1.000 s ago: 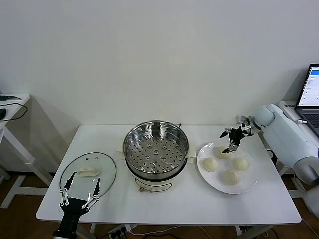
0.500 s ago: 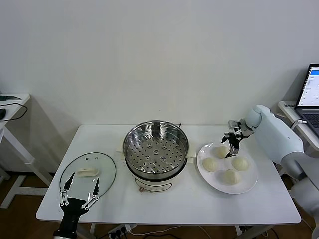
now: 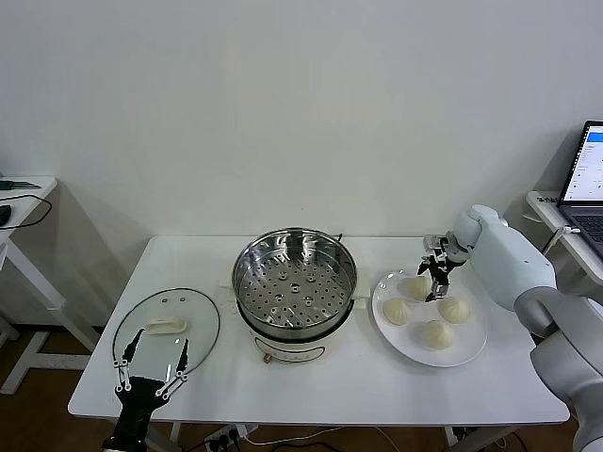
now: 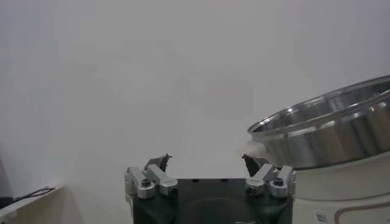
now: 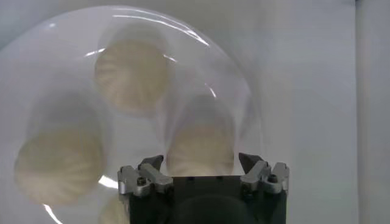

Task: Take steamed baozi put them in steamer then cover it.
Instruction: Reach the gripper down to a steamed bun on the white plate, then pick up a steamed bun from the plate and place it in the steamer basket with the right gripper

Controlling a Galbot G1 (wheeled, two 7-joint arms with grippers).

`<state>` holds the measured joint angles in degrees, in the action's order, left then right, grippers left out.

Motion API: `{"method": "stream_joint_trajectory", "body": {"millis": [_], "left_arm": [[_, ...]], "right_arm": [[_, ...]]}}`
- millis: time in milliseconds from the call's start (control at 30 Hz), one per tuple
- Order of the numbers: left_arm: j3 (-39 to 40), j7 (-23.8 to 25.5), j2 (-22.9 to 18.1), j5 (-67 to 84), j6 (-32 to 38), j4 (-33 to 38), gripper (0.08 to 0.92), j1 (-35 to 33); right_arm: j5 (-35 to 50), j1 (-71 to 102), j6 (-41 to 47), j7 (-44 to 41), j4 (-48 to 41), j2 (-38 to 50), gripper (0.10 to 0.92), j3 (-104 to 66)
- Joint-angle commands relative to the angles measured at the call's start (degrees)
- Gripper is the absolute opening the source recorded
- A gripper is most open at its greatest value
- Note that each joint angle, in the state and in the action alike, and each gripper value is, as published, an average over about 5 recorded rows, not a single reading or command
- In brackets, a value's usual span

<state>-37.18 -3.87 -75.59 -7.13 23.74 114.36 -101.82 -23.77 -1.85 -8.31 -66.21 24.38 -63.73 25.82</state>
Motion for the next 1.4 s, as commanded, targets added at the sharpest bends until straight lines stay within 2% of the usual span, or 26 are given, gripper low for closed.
{"method": "stream_joint_trajectory", "body": {"millis": [33, 200, 333, 467, 600, 733, 967, 1133, 1400], "left_arm": [[-0.1, -0.1, 0.1, 0.0, -0.1, 0.1, 0.823, 0.0], [-0.3, -0.1, 0.1, 0.0, -0.1, 0.3, 0.823, 0.0], [-0.2, -0.2, 0.0, -0.1, -0.2, 0.5, 0.823, 0.0], [-0.1, -0.2, 0.1, -0.1, -0.3, 1.0, 0.823, 0.0], [-0.1, -0.2, 0.5, -0.3, -0.1, 1.1, 0.823, 0.1], [0.4, -0.3, 0.7, -0.6, 0.2, 0.8, 0.823, 0.2], [1.4, -0.4, 0.7, -0.8, 0.5, 1.1, 0.823, -0.1], [1.7, -0.5, 0.7, -0.9, 0.6, 1.5, 0.823, -0.5], [2.0, -0.6, 0.5, -1.4, 1.1, 1.7, 0.823, -0.9]], "right_arm": [[-1.1, 0.1, 0.0, 0.9, -1.3, -0.7, 0.745, 0.0], [-0.3, 0.1, -0.5, 1.7, -0.5, -0.5, 0.697, 0.2], [1.8, -0.3, -1.0, 0.8, 3.7, 1.3, 0.688, 1.4], [7.2, -3.1, -3.5, -1.1, 13.4, 5.6, 0.689, 5.3], [9.5, -8.7, -11.9, -2.3, 24.3, 8.7, 0.702, 8.8], [15.8, -17.2, -16.7, -2.8, 32.5, 9.5, 0.705, 17.6], [18.3, -28.1, -24.9, -3.7, 38.7, 3.5, 0.707, 28.0], [15.6, -30.2, -30.1, -5.7, 40.8, -1.7, 0.712, 30.0], [9.6, -26.7, -33.2, -6.1, 37.7, -10.7, 0.712, 31.4]]}}
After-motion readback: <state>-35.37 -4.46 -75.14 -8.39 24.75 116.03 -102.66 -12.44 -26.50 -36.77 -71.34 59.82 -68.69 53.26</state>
